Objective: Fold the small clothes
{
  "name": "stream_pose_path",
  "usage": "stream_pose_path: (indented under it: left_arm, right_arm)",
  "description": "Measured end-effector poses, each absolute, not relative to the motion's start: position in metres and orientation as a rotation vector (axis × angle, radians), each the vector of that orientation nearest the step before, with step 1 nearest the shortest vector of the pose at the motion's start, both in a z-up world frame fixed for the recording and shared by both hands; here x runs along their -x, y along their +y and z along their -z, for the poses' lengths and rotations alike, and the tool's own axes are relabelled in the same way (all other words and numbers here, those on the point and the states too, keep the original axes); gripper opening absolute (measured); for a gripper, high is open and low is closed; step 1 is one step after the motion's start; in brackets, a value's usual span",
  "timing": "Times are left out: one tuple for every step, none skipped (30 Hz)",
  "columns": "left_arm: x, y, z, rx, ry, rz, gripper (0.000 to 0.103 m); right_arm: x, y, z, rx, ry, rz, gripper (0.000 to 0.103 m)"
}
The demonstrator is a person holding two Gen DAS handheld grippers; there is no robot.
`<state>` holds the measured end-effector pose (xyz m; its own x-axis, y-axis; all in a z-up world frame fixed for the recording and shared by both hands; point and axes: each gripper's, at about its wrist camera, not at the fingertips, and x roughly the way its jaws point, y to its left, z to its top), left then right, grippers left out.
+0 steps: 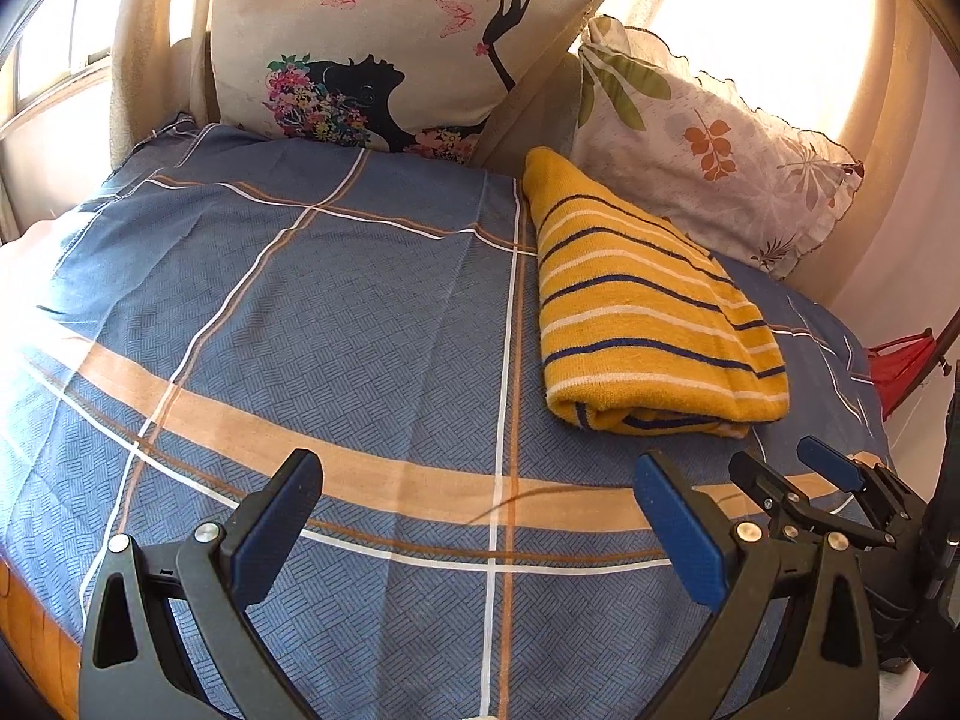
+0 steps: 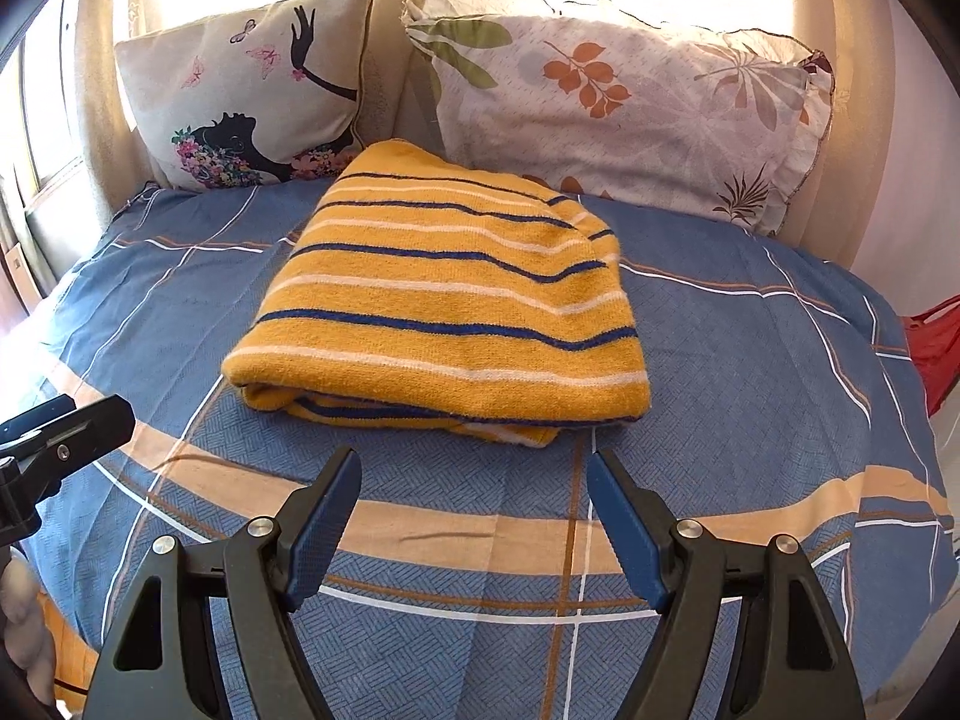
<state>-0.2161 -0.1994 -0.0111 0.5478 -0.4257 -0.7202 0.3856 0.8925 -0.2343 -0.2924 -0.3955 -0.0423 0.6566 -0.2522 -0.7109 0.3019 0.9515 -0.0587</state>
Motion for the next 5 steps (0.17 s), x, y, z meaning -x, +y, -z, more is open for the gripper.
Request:
stream_pose_path:
  left_arm:
    - [0.2177,-0.1979,0.0103,0.05,0.858,0.477,0.103]
    - [0.2188,-0.1973,0.0098,0.049,0.853,0.477,0.103]
    - [0.2196,-0.1972,0.0096,0.046,0.853,0.478,0.103]
    - [0.2204,-0.1974,0.0098,0.043,0.854,0.481,0.103]
    - [0.2213,-0.1975,0.0099,0.042,0.855,0.483,0.103]
  right_arm:
    - [0.2928,-0.3937,0.0423,-0.06,0.796,0.316,0.082]
    - [0.2933,-0.3924,0.0422,-0.053,0.796,0.317,0.082]
    - [0.2937,-0.391,0.0417,-0.047,0.796,0.318,0.082]
    - [0.2946,-0.3892,0.0412,-0.042,0.794,0.32,0.082]
    - [0.2953,-0.3879,0.0406,-0.037,0.792,0.323,0.082]
